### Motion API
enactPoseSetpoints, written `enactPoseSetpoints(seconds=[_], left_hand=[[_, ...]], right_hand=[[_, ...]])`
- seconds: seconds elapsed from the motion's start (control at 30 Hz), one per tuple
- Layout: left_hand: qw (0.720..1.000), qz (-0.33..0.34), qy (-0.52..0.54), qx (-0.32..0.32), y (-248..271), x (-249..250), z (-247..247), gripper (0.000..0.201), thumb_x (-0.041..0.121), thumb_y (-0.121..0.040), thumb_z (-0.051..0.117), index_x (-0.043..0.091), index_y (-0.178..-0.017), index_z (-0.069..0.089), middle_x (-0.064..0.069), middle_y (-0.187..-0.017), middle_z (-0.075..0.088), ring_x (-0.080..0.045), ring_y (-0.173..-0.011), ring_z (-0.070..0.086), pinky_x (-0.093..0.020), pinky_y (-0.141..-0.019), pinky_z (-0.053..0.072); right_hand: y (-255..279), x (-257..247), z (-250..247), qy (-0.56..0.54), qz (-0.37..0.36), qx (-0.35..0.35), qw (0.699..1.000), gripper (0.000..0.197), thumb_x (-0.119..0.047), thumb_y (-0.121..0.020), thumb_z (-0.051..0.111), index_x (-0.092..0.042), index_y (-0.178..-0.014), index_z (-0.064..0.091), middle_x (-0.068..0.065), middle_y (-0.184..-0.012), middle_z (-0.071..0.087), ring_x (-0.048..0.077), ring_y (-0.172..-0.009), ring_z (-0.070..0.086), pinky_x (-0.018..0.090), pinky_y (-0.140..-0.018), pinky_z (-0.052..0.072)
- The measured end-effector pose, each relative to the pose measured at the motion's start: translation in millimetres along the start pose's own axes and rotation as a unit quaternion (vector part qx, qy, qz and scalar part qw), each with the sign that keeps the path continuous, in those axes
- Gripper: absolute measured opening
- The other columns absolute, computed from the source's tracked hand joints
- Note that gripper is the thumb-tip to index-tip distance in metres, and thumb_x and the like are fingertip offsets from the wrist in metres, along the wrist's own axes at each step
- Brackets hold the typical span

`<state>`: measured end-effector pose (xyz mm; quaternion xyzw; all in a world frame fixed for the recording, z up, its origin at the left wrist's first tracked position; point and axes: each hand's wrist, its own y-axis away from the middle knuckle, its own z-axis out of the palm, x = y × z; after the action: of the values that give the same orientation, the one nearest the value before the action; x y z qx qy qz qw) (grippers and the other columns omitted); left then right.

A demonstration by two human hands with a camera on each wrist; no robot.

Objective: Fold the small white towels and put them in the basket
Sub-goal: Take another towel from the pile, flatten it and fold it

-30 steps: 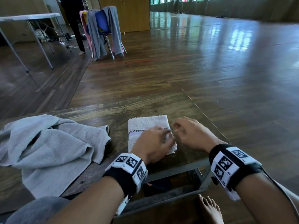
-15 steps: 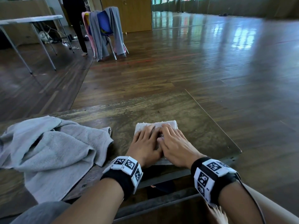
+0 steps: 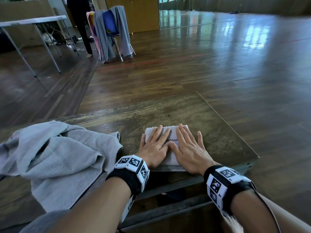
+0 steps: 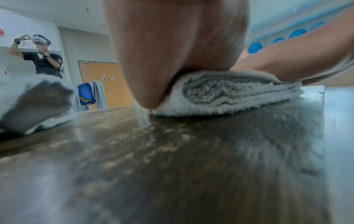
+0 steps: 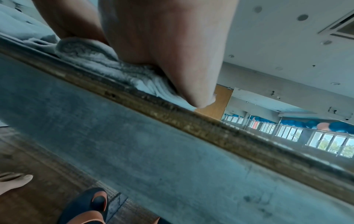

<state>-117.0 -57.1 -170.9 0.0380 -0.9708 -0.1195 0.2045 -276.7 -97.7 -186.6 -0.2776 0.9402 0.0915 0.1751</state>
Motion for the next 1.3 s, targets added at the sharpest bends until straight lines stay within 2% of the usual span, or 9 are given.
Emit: enactPoseSetpoints(seconds=[0.3, 0.6, 0.73, 0.83, 0.93, 1.0, 1.07, 1.2, 1.3], left_hand=[[0.999, -0.014, -0.047, 0.002, 0.2, -5.7, -2.8, 0.057, 0.057, -0.102, 0.015, 0.05, -0.153, -0.008, 0.017, -0.162, -0.022, -0.004, -0.147, -0.025, -0.046, -0.121, -0.016], [0.991, -0.116, -0.059, -0.025, 1.5, -12.2, -13.8, 0.055, 0.067, -0.096, 0.007, 0.06, -0.145, -0.017, 0.013, -0.158, -0.034, -0.019, -0.14, -0.043, -0.055, -0.113, -0.026], [0.987, -0.148, -0.064, -0.021, 4.1, -18.5, -16.9, 0.059, 0.069, -0.095, 0.004, 0.055, -0.147, -0.021, 0.007, -0.16, -0.031, -0.021, -0.142, -0.04, -0.055, -0.114, -0.025], [0.982, -0.177, -0.061, 0.005, 4.7, -17.3, -14.7, 0.074, 0.073, -0.093, 0.005, 0.039, -0.152, -0.022, 0.002, -0.161, -0.03, -0.024, -0.145, -0.036, -0.055, -0.114, -0.023], [0.972, -0.222, -0.06, 0.039, 5.9, -13.6, -12.9, 0.088, 0.076, -0.091, 0.012, 0.019, -0.157, 0.0, -0.007, -0.166, -0.012, -0.032, -0.151, -0.019, -0.059, -0.117, -0.009], [0.971, -0.213, -0.067, 0.086, 6.2, -8.8, -14.7, 0.083, 0.075, -0.09, 0.024, 0.014, -0.145, 0.029, -0.01, -0.157, 0.015, -0.034, -0.148, 0.005, -0.059, -0.117, 0.006], [0.97, -0.196, -0.059, 0.134, 7.3, -4.0, -18.9, 0.072, 0.072, -0.089, 0.039, 0.012, -0.129, 0.044, -0.009, -0.14, 0.029, -0.032, -0.136, 0.022, -0.053, -0.112, 0.02], [0.965, -0.155, 0.089, 0.193, 11.7, -2.4, -26.4, 0.046, 0.045, -0.091, 0.061, 0.008, -0.118, 0.052, -0.011, -0.127, 0.049, -0.03, -0.123, 0.044, -0.042, -0.1, 0.043], [0.941, -0.11, 0.24, 0.209, 24.1, -0.1, -41.2, 0.033, 0.032, -0.091, 0.063, 0.016, -0.118, 0.053, -0.001, -0.111, 0.064, -0.015, -0.095, 0.061, -0.031, -0.076, 0.048]], right_hand=[[-2.4, -1.9, 0.4, 0.022, 0.016, -0.01, 1.0, 0.081, -0.064, -0.1, 0.007, -0.012, -0.159, -0.012, -0.001, -0.168, -0.02, 0.009, -0.151, -0.026, 0.044, -0.117, -0.023], [2.6, -8.7, -5.4, 0.054, 0.061, -0.014, 0.997, 0.084, -0.065, -0.1, 0.007, -0.008, -0.159, -0.014, 0.004, -0.167, -0.022, 0.016, -0.152, -0.028, 0.049, -0.113, -0.03], [2.8, -8.5, -9.6, 0.037, 0.085, -0.03, 0.995, 0.087, -0.067, -0.099, 0.011, -0.008, -0.158, -0.016, 0.005, -0.168, -0.022, 0.016, -0.151, -0.028, 0.05, -0.114, -0.029], [2.4, -10.1, -10.0, 0.031, 0.095, -0.031, 0.994, 0.089, -0.067, -0.099, 0.013, -0.008, -0.158, -0.016, 0.005, -0.168, -0.022, 0.017, -0.151, -0.028, 0.051, -0.114, -0.029], [1.0, -13.3, -9.7, 0.015, 0.109, -0.036, 0.993, 0.089, -0.067, -0.099, 0.015, -0.009, -0.158, -0.016, 0.004, -0.168, -0.022, 0.018, -0.152, -0.027, 0.053, -0.116, -0.027], [0.5, -14.6, -9.8, -0.002, 0.115, -0.039, 0.993, 0.088, -0.067, -0.099, 0.017, -0.01, -0.158, -0.016, 0.003, -0.168, -0.023, 0.018, -0.153, -0.025, 0.054, -0.117, -0.025], [1.0, -14.4, -9.1, -0.014, 0.118, -0.037, 0.992, 0.087, -0.067, -0.099, 0.016, -0.012, -0.159, -0.015, 0.002, -0.168, -0.021, 0.019, -0.154, -0.022, 0.055, -0.117, -0.023], [-4.5, -20.4, -13.8, -0.035, 0.116, -0.031, 0.992, 0.09, -0.071, -0.096, 0.005, -0.01, -0.16, -0.008, 0.005, -0.17, -0.007, 0.022, -0.155, -0.018, 0.056, -0.115, -0.026], [-13.2, -32.6, -27.6, -0.075, 0.103, 0.01, 0.992, 0.094, -0.073, -0.094, 0.001, -0.008, -0.16, -0.005, 0.013, -0.168, 0.015, 0.026, -0.157, -0.007, 0.056, -0.116, -0.023]])
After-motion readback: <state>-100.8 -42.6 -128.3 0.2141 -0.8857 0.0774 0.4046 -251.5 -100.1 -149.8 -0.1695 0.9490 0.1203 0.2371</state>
